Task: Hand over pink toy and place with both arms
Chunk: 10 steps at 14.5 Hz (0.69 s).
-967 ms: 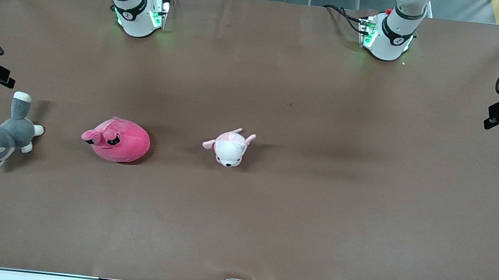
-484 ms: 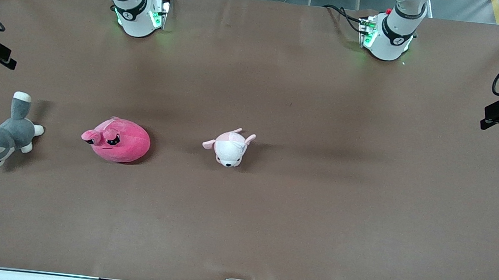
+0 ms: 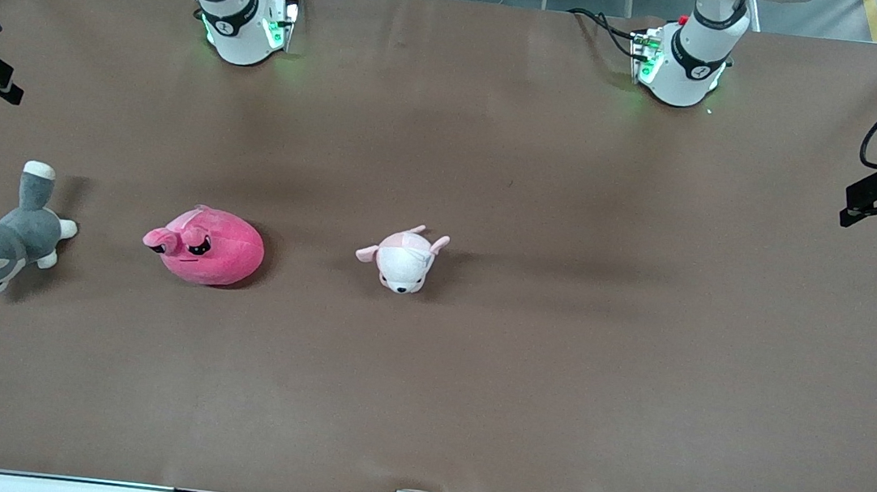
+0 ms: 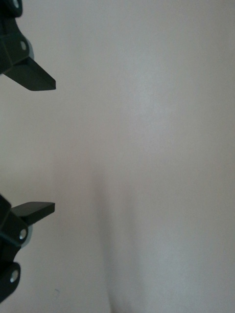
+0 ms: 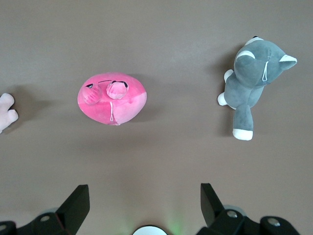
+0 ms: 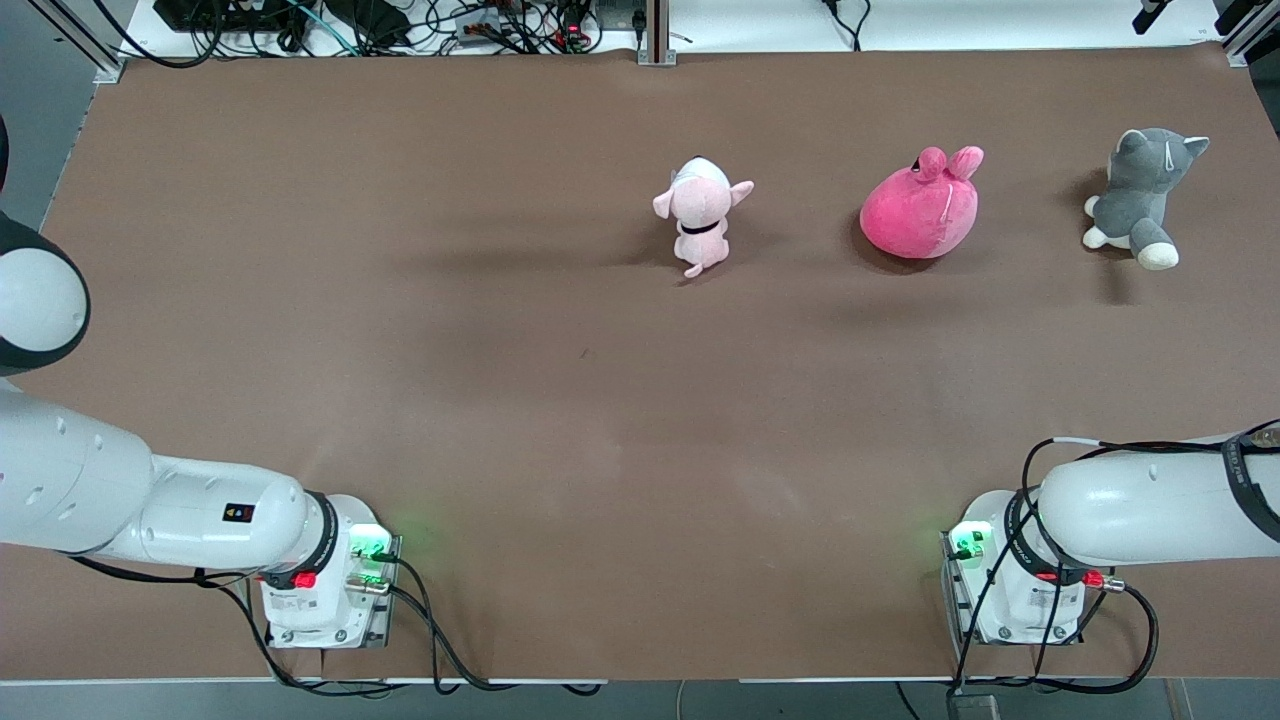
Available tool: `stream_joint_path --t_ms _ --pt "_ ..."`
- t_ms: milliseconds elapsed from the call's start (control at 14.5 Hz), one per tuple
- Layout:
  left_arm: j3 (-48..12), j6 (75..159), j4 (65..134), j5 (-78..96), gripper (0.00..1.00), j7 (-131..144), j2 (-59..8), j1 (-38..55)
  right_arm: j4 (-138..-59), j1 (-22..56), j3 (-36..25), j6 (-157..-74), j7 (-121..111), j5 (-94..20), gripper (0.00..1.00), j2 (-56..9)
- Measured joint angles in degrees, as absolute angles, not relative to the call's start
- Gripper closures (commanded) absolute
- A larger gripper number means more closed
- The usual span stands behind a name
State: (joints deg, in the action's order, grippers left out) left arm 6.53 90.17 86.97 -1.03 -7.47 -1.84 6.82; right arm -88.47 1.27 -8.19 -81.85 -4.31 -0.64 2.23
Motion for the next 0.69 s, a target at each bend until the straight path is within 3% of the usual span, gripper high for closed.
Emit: stream_joint_path --t_ms 691 --pt "6.93 90.17 86.98 -1.03 0.00 -7.47 -1.64 6.75 -89.19 0.33 -6.98 -81.97 -4.09 -0.64 0.00 2.24"
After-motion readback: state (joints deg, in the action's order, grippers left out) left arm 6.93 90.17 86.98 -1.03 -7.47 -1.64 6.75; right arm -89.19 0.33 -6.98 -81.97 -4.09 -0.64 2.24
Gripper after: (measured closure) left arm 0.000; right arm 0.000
